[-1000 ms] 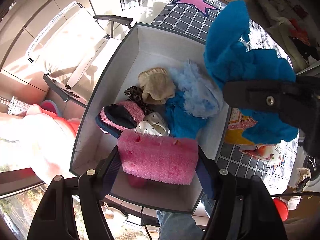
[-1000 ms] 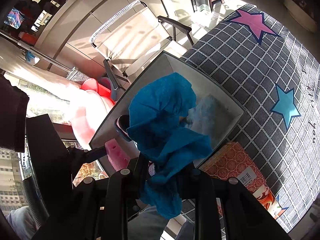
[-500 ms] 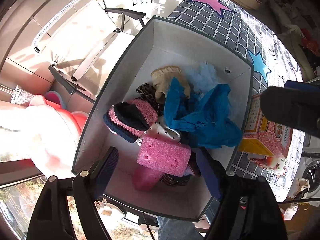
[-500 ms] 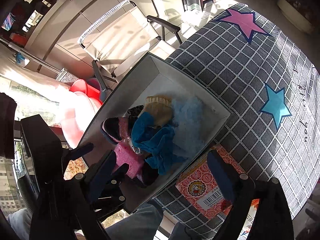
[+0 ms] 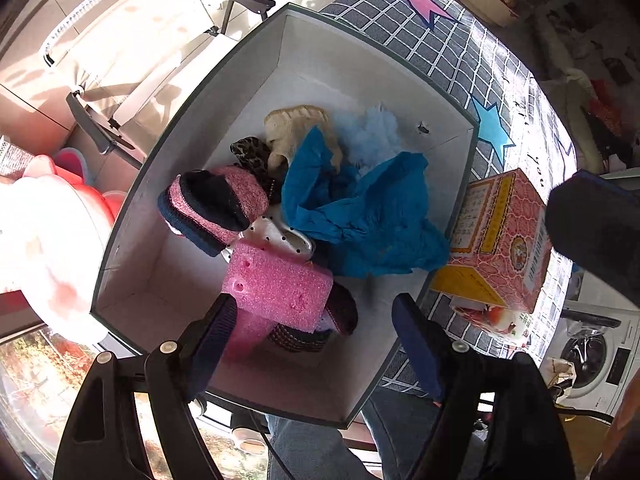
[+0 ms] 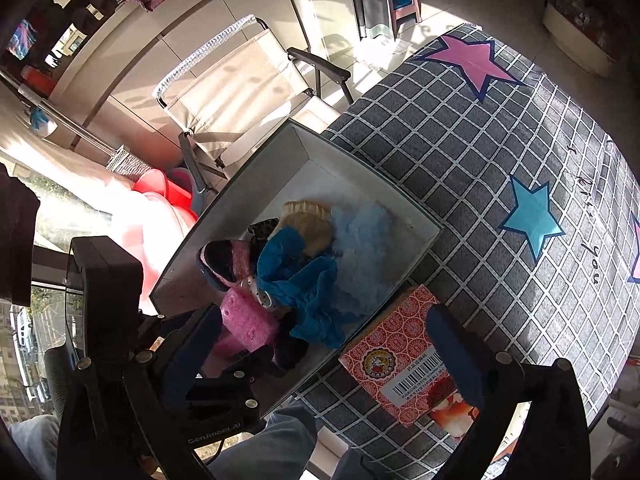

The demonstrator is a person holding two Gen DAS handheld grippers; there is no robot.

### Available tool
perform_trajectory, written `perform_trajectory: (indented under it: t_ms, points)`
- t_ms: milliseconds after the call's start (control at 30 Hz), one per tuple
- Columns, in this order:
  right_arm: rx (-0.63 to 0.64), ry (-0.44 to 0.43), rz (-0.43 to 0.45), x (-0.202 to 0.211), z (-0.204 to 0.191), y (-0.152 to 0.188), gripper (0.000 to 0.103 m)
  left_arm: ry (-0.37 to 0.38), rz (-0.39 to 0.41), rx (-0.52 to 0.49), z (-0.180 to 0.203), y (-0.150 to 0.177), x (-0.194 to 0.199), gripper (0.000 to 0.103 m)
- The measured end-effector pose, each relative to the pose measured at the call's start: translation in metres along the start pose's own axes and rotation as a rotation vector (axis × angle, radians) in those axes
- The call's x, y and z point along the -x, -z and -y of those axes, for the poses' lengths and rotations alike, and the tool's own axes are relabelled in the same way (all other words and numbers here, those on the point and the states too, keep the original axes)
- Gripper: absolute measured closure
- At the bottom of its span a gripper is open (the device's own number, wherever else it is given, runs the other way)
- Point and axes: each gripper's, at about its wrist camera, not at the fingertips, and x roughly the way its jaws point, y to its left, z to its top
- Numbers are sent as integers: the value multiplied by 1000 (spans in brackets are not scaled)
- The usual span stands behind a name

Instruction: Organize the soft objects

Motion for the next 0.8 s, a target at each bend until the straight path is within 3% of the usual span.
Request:
perform_trajectory:
  t_ms: [133,400,800]
  points:
    - [9,2,2,3,-3,1,0,37,-17,7,2,0,1,20]
    - [15,7,1,5,-7,4,0,-28,-5,-20,4,5,2,20]
    - [18,7,-5,5,-9,7,0,-45,-14,5,-1,6,0,20]
